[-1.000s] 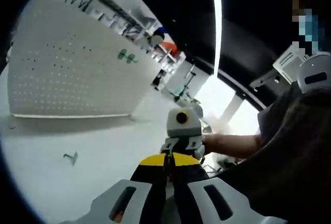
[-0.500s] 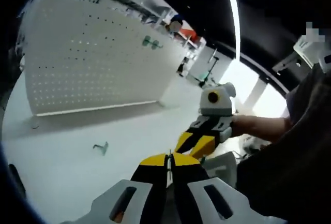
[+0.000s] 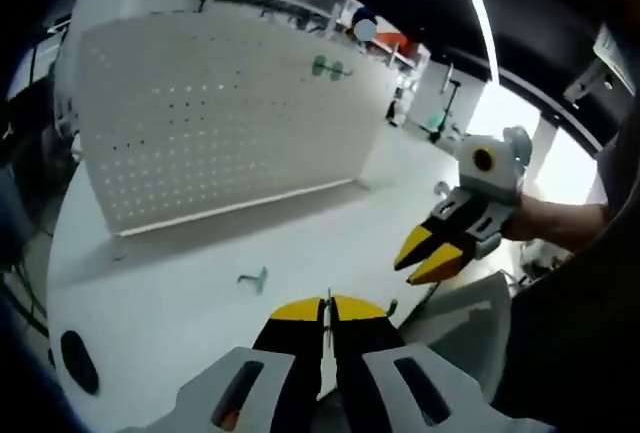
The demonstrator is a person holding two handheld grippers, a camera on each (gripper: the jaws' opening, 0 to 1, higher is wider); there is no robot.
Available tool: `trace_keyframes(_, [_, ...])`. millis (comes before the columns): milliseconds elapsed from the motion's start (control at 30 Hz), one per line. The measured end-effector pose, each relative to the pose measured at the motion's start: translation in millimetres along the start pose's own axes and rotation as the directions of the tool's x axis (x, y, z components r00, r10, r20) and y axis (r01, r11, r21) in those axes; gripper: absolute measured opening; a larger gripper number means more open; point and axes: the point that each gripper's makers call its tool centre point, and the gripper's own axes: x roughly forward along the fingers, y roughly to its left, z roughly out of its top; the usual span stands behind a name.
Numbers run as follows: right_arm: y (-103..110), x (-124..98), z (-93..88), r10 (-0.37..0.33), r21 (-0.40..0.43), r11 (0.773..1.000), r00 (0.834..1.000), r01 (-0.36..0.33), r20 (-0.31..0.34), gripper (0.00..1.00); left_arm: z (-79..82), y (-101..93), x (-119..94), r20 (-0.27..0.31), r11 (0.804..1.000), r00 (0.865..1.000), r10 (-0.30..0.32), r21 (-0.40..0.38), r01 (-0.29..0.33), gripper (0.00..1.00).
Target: Insert the hook assembly into the mounting plate slot until the hook locks in place.
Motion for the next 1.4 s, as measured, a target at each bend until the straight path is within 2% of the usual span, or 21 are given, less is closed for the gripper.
trace_keyframes(67, [4,1,-3.5,-0.014,-0.016,1.000,0.999,0.013,-0.038,0.08,-2.7,-0.1,1,-0.016,1.000,1.000,0.020,0.020,-0.020,0.02])
trace_keyframes(133, [8,1,-0.8,-0.024,-0.013,1.000,0.999,0.024,-0.029,0.08,-3.6,0.1,4,-0.021,0.999,0.999,0.029,0.018,-0.029,0.02])
trace_keyframes(267, [9,-2,10.1,-0.073,0.017,0.997,0.997,0.074,-0.008,0.07,-1.7,-1.5,7,-0.013,0.999,1.000,0.024,-0.035,-0.025,0.02])
trace_keyframes(400, [15,-3,19.4,-0.094,-0.028,0.995,0.996,0.094,-0.006,0.08,0.1,-1.0,9,-0.011,0.998,0.999,0.041,-0.046,-0.041,0.02])
trace_keyframes(500, [19,-1,27.4,-0.120,-0.052,0.991,0.993,0.121,0.013,0.10,7.6,-5.4,11,0.035,0.992,0.999,0.027,-0.128,-0.022,0.02])
trace_keyframes(600, [18,4,26.9,-0.141,-0.017,0.990,0.990,0.141,0.005,0.13,12.8,-11.0,13,0.068,0.982,0.998,0.016,-0.188,-0.003,0.02])
trace_keyframes(700, [15,6,25.3,-0.189,-0.088,0.978,0.982,0.187,-0.018,0.11,14.6,-13.4,17,0.063,0.985,0.998,0.020,-0.174,-0.008,0.02])
trace_keyframes(767, [16,8,27.1,-0.195,-0.119,0.974,0.981,0.192,-0.020,0.10,14.2,-19.8,19,0.053,0.984,0.999,-0.008,-0.178,0.018,0.02])
trace_keyframes(933, [13,12,28.0,-0.226,-0.188,0.958,0.974,0.216,-0.034,0.07,14.8,-27.1,22,0.057,0.983,0.998,-0.024,-0.180,0.034,0.02])
trace_keyframes(1100, [11,13,31.4,-0.240,-0.215,0.950,0.970,0.228,-0.031,0.06,19.6,-33.4,21,0.097,0.965,0.993,-0.062,-0.249,0.084,0.02])
trace_keyframes(1400, [8,10,31.8,-0.270,-0.288,0.925,0.962,0.247,-0.042,0.03,21.6,-39.4,21,0.116,0.947,0.990,-0.081,-0.302,0.113,0.02])
